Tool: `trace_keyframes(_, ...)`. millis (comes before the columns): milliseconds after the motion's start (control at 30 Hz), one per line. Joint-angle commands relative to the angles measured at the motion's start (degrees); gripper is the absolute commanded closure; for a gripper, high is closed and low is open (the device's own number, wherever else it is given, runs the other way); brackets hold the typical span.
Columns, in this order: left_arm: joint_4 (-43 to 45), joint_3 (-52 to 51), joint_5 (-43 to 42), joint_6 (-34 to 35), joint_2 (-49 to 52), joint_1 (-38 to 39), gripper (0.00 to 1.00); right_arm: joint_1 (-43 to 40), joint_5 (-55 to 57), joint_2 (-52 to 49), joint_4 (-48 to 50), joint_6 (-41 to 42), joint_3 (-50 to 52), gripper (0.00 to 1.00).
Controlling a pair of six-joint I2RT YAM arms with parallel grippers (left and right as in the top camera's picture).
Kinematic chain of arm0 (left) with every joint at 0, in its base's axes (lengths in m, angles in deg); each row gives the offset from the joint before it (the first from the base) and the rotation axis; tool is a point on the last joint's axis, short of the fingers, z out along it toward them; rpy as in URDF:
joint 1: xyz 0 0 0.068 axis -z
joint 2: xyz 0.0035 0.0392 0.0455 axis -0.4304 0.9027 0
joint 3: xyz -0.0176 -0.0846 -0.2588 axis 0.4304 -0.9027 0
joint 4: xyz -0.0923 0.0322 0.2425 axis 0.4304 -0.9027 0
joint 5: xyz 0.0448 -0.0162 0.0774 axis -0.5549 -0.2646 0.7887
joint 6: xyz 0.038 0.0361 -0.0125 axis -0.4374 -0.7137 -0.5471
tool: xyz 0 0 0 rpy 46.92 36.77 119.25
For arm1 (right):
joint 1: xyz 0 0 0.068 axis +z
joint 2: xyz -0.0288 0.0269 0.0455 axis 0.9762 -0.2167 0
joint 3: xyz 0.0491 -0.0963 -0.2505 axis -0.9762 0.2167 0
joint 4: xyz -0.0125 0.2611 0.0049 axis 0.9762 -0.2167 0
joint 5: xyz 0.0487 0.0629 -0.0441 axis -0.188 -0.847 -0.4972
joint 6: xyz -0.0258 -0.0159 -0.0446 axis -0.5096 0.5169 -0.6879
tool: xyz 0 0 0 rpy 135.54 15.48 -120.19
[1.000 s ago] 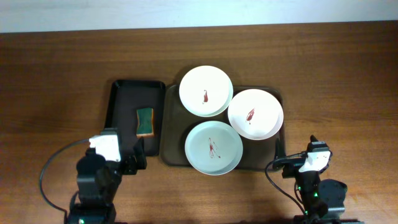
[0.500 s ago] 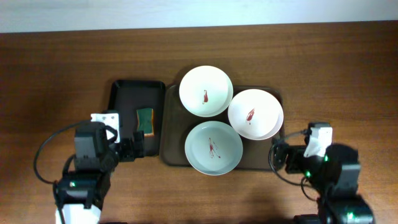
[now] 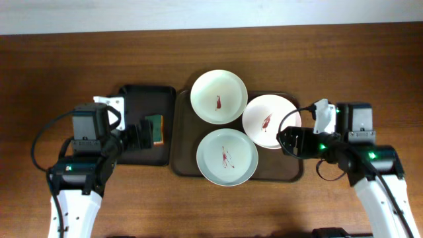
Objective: Clean dirty plates on tray and stack at the side
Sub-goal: 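Reach left gripper to the sponge and right gripper to the pink-rimmed plate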
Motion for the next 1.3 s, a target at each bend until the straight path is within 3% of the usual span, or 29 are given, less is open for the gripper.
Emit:
trace_keyframes(0, 5.8, 0.8, -0.7, -0.9, 3.2, -0.4, 0.00, -0.3, -3.5, -2.9, 0.2, 0.2, -1.3, 0.01)
trace_keyframes(200, 12.2, 0.8, -0.1, -4.5, 14.3, -0.2, 0.05, 0.0, -3.4, -4.5, 0.3, 0.2, -1.3, 0.01)
trace_keyframes(400, 12.9, 0.8, 0.3, -4.5, 28.2, -0.2, 0.12, 4.4, -2.1, -4.6, 2.6, 0.2, -1.2, 0.01)
trace_keyframes(633, 13.6, 0.8, 0.3, -4.5, 35.9, 2.3, 0.16, 7.2, 1.0, -7.7, 2.8, 0.3, -1.2, 0.01)
trace_keyframes(800, 14.8, 0.8, 0.9, -4.1, 38.0, 4.0, 0.32, 7.2, 1.0, -11.6, 2.8, 0.3, -1.2, 0.01)
trace_keyframes(1000, 14.8, 0.8, 2.4, -4.1, 38.1, 4.5, 0.48, 7.2, 1.0, -15.1, 3.4, 0.3, -1.2, 0.12)
trace_keyframes(1167, 14.8, 0.7, 2.4, -4.1, 38.1, 4.6, 0.81, 7.3, 0.5, -17.2, 4.1, 0.3, -1.2, 0.21)
trace_keyframes(1267, 14.9, 0.6, 2.5, -4.1, 38.1, 4.6, 0.89, 8.1, 0.4, -18.2, 4.2, 0.2, -1.2, 0.21)
